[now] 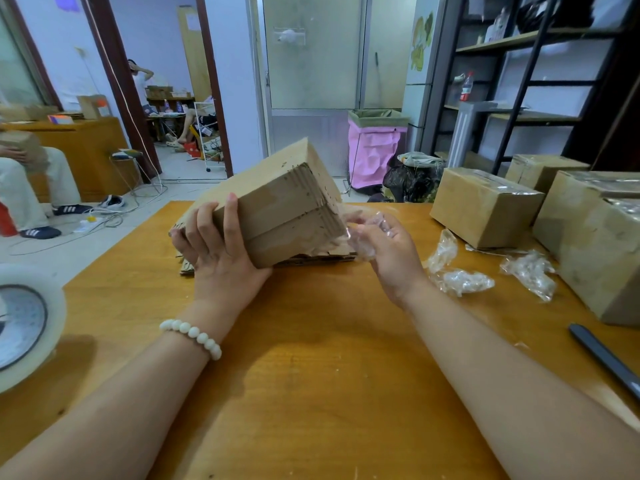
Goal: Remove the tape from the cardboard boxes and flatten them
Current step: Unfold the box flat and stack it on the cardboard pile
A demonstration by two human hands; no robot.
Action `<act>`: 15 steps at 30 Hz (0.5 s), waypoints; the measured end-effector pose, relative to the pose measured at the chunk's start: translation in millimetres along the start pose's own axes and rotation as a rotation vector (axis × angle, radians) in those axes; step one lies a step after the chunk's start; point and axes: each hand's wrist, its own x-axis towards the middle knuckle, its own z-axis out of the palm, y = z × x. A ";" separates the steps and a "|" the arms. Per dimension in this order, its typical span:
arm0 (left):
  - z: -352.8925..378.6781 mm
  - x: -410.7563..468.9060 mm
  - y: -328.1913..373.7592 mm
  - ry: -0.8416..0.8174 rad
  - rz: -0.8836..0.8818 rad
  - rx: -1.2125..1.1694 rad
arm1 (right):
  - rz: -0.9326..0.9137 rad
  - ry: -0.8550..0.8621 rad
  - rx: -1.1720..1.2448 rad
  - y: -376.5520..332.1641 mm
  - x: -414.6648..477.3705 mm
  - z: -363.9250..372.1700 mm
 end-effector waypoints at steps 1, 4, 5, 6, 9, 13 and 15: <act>-0.3 -0.1 0.2 0.004 0.001 -0.003 | 0.033 0.032 0.072 -1.5 0.2 1.3; -1.8 0.5 -0.8 0.031 -0.022 -0.024 | 0.103 0.126 0.214 -1.4 3.6 -0.3; -2.8 0.7 -1.9 0.041 -0.044 -0.034 | 0.109 0.162 0.207 -0.4 5.3 -2.9; -3.9 1.3 -3.3 0.052 -0.066 -0.041 | 0.112 0.196 0.188 -0.2 6.4 -5.6; -4.0 2.5 -6.7 0.068 -0.098 -0.051 | 0.139 0.278 0.137 6.2 11.1 -13.0; -2.0 1.2 -4.7 0.102 -0.049 -0.020 | 0.128 0.334 -0.012 13.5 16.4 -15.3; -1.9 1.7 -4.4 0.098 -0.055 -0.024 | 0.144 0.346 -0.039 13.0 18.2 -17.4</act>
